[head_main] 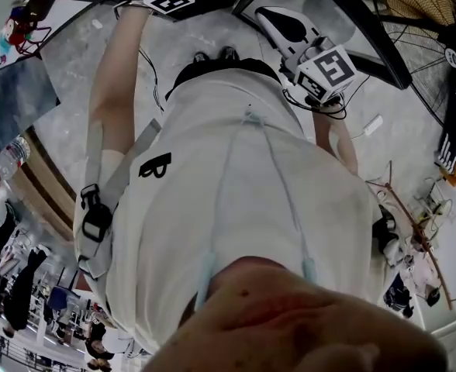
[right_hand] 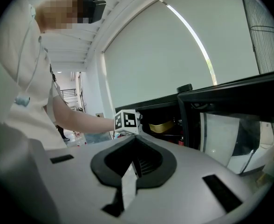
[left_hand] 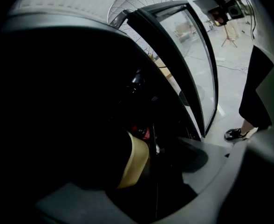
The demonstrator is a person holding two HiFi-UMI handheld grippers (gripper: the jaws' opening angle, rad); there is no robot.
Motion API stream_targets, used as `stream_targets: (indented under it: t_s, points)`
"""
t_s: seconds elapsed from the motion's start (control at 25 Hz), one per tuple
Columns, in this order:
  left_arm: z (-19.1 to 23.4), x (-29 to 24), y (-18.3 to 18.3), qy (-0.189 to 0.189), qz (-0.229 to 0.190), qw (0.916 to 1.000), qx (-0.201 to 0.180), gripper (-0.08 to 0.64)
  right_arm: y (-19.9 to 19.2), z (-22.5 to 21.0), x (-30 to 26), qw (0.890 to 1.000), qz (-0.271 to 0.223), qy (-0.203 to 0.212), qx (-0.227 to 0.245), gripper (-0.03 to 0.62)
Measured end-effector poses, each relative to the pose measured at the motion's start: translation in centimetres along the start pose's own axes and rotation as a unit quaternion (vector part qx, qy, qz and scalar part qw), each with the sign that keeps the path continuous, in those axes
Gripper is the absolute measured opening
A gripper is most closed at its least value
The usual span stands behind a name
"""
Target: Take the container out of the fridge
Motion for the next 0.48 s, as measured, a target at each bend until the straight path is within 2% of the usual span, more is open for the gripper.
stream_targets:
  t_s: [0.24, 0.48]
  points:
    - [0.1, -1.9, 0.3, -0.007, 0.015, 0.999, -0.04, 0.29, -0.3, -0.3, 0.7, 1.0, 0.002, -0.002, -0.003, 0.015]
    - [-0.5, -1.9, 0.2, -0.028, 0.019, 0.9985, -0.042, 0.198, -0.4, -0.6, 1.0, 1.0, 0.005, -0.004, -0.008, 0.015]
Point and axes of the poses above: the fingertips, and each gripper's own axes: x backward along the fingers, z to its left, y out of its top, the point moved 7 cm from there along x, backward along the fingers, and after that the axes turned 15 degrees about x, right-handed, at the moved point
